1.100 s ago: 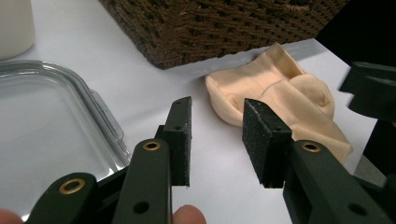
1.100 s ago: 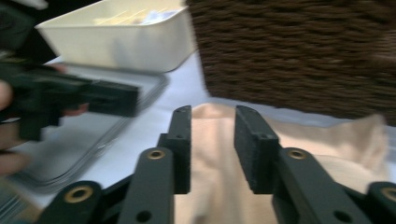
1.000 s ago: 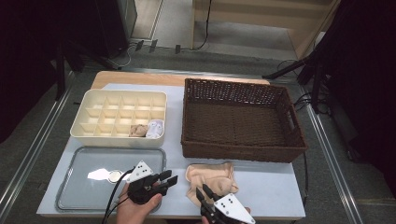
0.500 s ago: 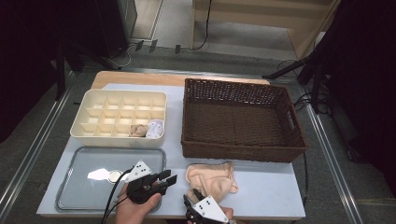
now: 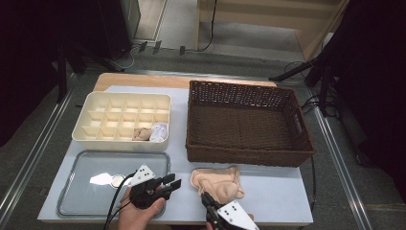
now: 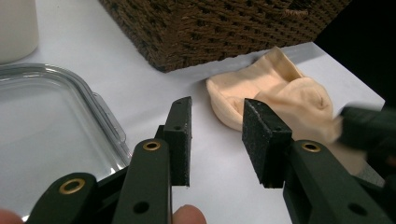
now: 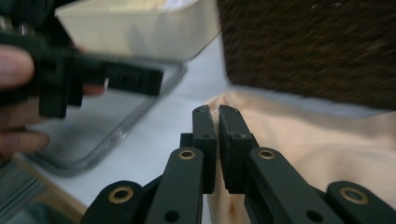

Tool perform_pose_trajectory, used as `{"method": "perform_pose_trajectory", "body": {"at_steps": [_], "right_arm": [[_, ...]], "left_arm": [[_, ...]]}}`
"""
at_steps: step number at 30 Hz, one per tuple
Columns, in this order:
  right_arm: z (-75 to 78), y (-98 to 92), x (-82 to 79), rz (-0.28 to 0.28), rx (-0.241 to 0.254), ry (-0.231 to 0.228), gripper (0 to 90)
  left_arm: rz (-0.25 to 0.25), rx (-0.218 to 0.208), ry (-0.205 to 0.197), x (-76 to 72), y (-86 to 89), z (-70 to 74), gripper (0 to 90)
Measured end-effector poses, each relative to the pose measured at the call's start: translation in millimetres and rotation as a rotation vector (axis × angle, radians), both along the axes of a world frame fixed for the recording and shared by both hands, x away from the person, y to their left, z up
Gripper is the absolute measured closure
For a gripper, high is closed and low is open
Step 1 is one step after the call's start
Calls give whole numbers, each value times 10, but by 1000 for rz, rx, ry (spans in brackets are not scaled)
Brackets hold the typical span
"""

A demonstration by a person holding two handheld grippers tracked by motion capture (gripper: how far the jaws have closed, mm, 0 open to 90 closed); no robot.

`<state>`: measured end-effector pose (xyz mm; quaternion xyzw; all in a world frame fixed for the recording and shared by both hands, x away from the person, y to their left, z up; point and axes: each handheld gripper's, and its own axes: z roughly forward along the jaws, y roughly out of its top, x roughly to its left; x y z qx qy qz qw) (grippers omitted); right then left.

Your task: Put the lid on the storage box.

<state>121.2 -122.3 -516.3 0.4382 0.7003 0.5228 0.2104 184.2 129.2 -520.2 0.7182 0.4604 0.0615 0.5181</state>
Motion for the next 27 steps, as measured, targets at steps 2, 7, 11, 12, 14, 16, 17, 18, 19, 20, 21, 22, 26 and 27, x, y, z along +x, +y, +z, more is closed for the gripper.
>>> {"method": "perform_pose_trajectory", "body": {"at_steps": [2, 7, 11, 12, 14, 16, 17, 18, 19, 20, 21, 22, 26, 27], "right_arm": [[73, -121, -16, -32, 26, -26, 875], [164, -480, 10, -133, 86, -49, 874], [173, -759, 35, -204, 124, -44, 873], [168, -823, 37, -222, 129, -39, 873], [160, -949, 45, -255, 133, -39, 873], [153, -1073, 56, -289, 135, -36, 873], [145, -1137, 68, -307, 135, -35, 873], [131, -1203, 84, -326, 134, -32, 872], [112, -1270, 102, -345, 133, -31, 872], [92, -1333, 118, -367, 135, -24, 871], [68, -1400, 137, -385, 133, -18, 871], [43, -1464, 155, -407, 135, -11, 871], [-52, -1716, 221, -483, 153, 26, 869], [-72, -1772, 238, -497, 155, 34, 869]], "left_arm": [[-2, 1, 2, -5, -11, 3, 647], [-11, -1, -1, -6, -48, 5, 647], [-20, 1, -3, -4, -86, 5, 648], [-24, 0, -4, -2, -93, 3, 648], [-28, -1, -3, -1, -112, 1, 647], [-32, -2, -4, 1, -126, -1, 648], [-35, 0, -3, 2, -133, -1, 648], [-37, 3, -2, 2, -141, -2, 648], [-38, 5, -2, 3, -149, -3, 648], [-41, 3, -1, 3, -158, -5, 648], [-41, 1, -2, 2, -168, -5, 648], [-43, 5, -3, 3, -171, -5, 648], [-47, 5, -2, 2, -192, -8, 648], [-47, 5, -3, 1, -195, -8, 648]]}}
